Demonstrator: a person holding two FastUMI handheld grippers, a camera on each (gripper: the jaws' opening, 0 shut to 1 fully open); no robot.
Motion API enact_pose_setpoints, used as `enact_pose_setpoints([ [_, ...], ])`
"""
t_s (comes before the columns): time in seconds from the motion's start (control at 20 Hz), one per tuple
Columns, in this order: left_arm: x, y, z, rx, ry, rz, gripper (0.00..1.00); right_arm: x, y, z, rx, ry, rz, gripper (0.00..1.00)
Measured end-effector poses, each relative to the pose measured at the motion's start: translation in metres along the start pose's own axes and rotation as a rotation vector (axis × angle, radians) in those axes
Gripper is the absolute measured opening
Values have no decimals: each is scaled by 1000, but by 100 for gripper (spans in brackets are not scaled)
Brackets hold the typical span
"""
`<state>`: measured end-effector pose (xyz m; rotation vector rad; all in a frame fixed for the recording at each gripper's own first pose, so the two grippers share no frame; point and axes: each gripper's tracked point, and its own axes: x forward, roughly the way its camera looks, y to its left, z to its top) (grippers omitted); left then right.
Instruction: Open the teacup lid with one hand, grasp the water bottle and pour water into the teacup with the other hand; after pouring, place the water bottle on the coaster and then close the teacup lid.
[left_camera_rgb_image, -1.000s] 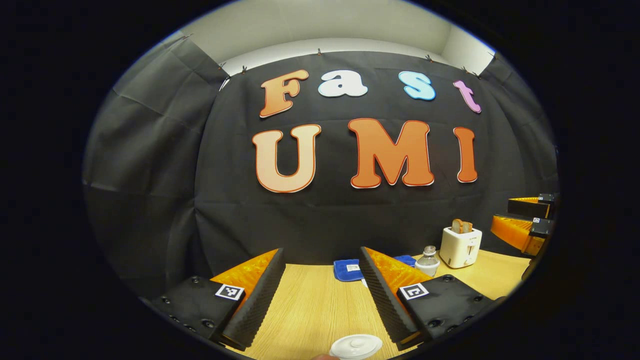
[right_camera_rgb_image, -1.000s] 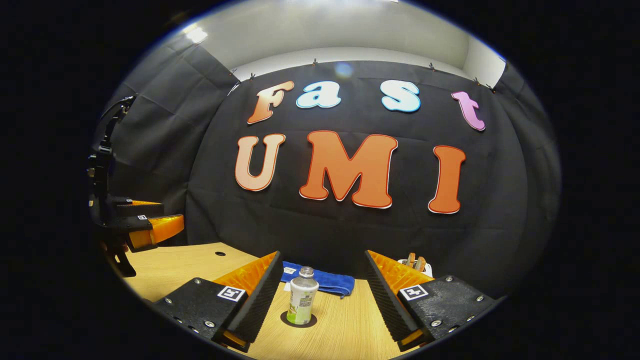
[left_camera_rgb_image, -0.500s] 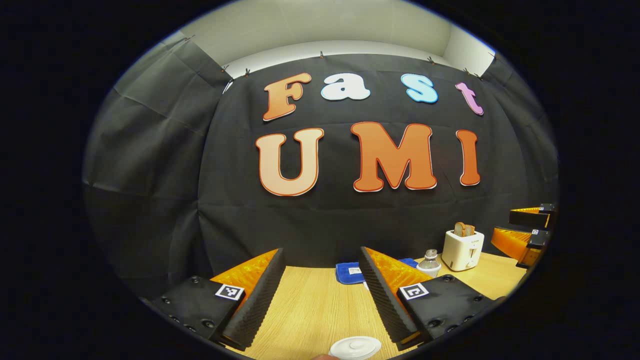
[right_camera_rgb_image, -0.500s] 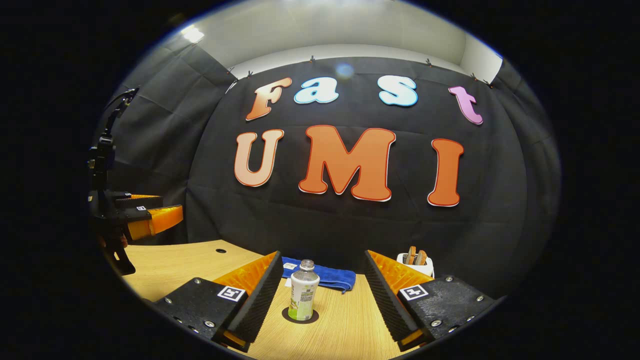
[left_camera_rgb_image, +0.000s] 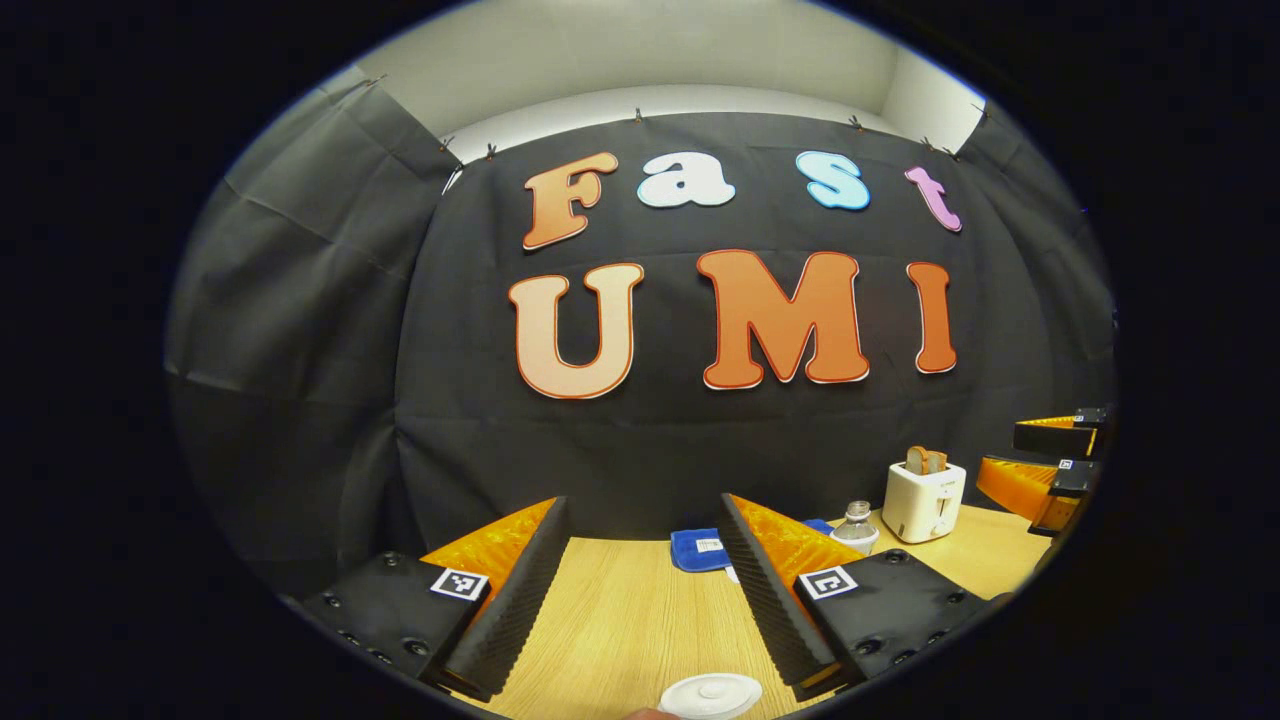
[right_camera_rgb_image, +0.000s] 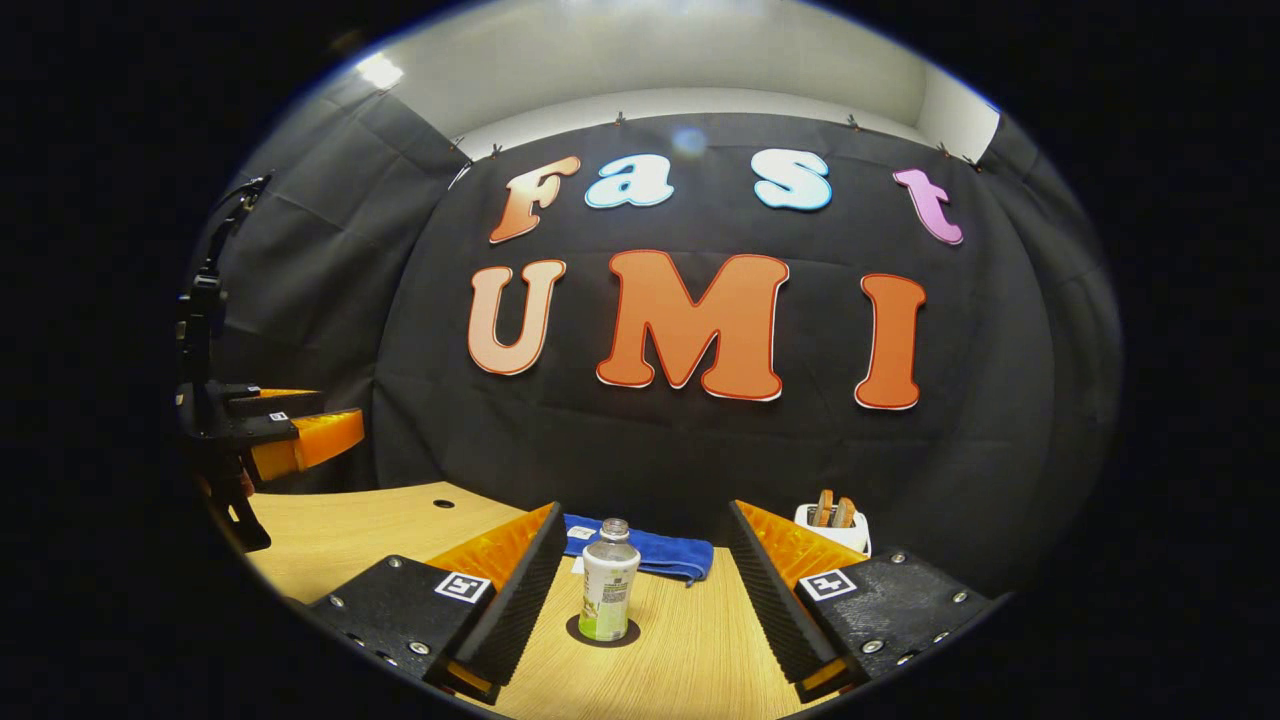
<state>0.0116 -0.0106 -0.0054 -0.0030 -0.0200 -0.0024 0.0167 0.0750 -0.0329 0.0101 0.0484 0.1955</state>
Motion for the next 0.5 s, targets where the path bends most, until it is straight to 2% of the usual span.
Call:
enact_pose_setpoints([
  [0.5,-5,-1,4,-3,-11,-7,97,-2,1,3,5,-5,1,96],
])
